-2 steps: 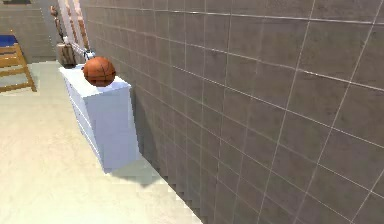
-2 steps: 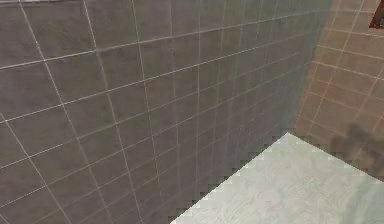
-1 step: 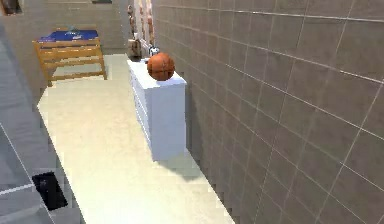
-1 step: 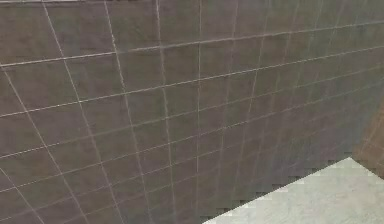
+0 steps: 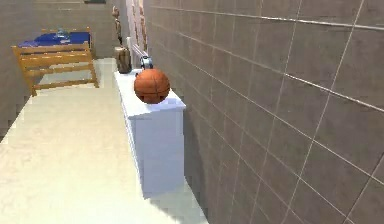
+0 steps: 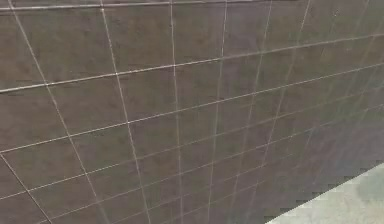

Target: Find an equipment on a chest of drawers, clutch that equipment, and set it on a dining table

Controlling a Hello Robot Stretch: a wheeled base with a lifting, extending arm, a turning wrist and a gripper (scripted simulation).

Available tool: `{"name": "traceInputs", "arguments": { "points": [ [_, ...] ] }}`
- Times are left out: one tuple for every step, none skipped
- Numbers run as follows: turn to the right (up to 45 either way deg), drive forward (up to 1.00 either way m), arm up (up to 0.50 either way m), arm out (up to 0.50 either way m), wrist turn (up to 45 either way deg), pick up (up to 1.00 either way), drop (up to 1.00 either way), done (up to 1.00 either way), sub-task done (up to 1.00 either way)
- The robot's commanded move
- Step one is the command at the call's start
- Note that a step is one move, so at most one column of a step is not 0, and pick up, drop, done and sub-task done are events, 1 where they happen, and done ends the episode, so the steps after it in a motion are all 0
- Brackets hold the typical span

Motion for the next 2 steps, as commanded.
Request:
{"name": "traceInputs", "arguments": {
  "points": [
    [-21.0,0.00,0.00,0.00,0.0,0.00,0.00,0.00,0.00],
    [0.0,0.60,0.00,0.00,0.0,0.00,0.00,0.00,0.00]
  ]
}}
